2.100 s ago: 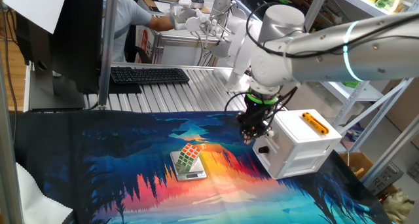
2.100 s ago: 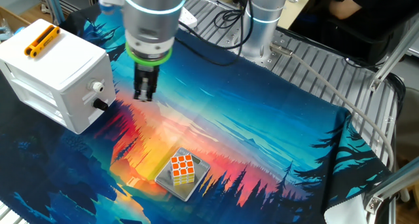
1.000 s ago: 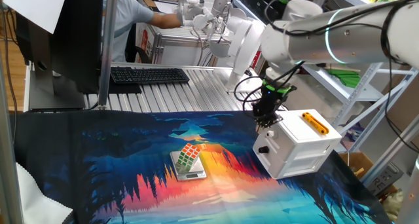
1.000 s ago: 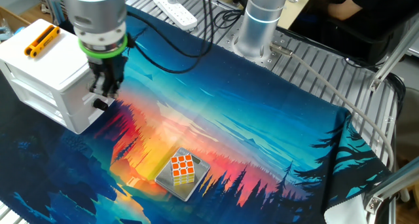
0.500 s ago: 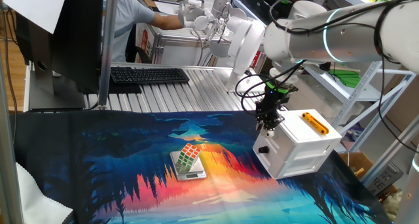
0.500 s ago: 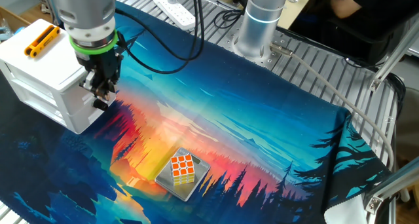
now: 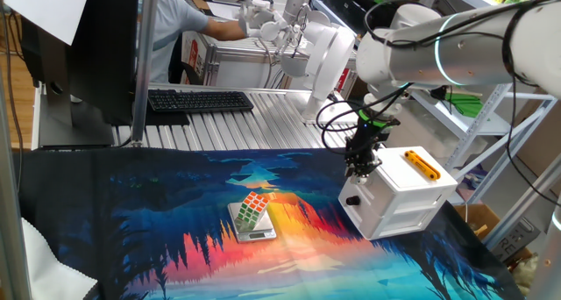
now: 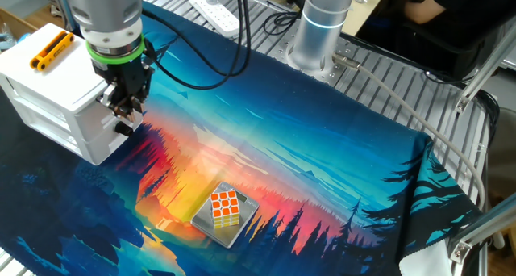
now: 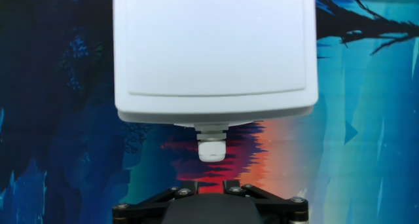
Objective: Grasp the handle and open the drawer
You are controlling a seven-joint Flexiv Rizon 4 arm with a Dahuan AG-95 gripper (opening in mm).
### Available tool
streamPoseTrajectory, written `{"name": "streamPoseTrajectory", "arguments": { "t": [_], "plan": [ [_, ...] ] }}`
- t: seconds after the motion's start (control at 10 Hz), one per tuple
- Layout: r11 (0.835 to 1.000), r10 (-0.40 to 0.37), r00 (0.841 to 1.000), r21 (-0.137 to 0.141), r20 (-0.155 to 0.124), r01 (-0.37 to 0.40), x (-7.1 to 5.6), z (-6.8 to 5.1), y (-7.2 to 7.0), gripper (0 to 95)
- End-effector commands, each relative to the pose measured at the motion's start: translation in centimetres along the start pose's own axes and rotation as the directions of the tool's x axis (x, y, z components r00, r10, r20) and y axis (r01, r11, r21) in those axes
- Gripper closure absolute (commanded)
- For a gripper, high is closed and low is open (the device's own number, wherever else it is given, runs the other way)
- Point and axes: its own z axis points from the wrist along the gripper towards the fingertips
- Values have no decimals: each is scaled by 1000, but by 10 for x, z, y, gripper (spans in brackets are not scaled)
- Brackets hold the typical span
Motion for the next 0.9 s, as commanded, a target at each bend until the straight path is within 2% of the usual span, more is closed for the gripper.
{"name": "streamPoseTrajectory", "arguments": {
  "t": [0.1,0.5,0.6,0.7,0.9],
  "plan": [
    [999,-47,999,-7,-5,47,0,0,0,760],
    [999,-34,999,-10,-13,34,0,0,0,760],
    [998,-65,997,-4,-33,65,0,0,0,760],
    [998,-61,997,6,-41,61,0,0,0,760],
    [996,-33,999,81,-43,36,0,0,0,760]
  ]
}}
